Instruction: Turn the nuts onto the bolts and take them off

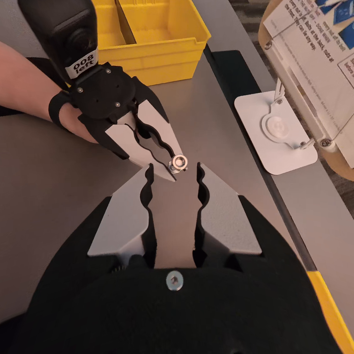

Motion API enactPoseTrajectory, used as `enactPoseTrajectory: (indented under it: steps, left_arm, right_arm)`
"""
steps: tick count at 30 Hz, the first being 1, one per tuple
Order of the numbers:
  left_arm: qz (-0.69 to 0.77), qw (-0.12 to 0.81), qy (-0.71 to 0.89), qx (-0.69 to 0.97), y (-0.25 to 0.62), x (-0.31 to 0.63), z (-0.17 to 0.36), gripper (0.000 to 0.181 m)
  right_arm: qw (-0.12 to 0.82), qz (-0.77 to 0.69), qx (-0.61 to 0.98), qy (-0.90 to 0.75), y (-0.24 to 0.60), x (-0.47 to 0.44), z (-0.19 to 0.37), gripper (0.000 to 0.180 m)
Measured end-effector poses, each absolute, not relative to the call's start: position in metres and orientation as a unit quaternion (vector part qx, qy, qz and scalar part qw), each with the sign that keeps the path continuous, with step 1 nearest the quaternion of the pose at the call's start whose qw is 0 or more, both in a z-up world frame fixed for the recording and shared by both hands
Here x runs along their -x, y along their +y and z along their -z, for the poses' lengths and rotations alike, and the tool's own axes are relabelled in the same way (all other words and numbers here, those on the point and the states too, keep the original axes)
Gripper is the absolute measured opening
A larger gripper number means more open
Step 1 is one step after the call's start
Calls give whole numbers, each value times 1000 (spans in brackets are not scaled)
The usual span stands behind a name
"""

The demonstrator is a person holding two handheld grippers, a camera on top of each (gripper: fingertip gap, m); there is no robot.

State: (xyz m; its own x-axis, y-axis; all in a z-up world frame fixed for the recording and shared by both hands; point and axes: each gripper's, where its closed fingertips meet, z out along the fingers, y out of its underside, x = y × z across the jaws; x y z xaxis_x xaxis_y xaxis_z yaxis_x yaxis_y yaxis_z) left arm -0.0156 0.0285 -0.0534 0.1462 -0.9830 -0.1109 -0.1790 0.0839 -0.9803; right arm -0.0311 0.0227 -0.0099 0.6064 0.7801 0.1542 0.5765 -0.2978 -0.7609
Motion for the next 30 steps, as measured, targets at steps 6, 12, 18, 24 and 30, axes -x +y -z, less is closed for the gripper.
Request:
enactPoseTrajectory:
  steps: [6,12,18,24,30]
  left_arm:
    - [389,525,518,552,31,18,49,16]
    - [389,523,518,554,32,18,50,16]
    - [390,523,522,549,30,17,50,16]
    - [393,524,530,539,24,15,49,16]
    - [394,523,522,546,28,17,49,16]
  right_arm:
    - [391,-111,802,-437,23,35,21,44]
    - [376,-100,797,-461,14,36,23,42]
    - [373,-92,799,-463,12,29,23,40]
    - [390,-96,785,-471,14,40,20,54]
    - [356,-91,790,-491,3,38,29,42]
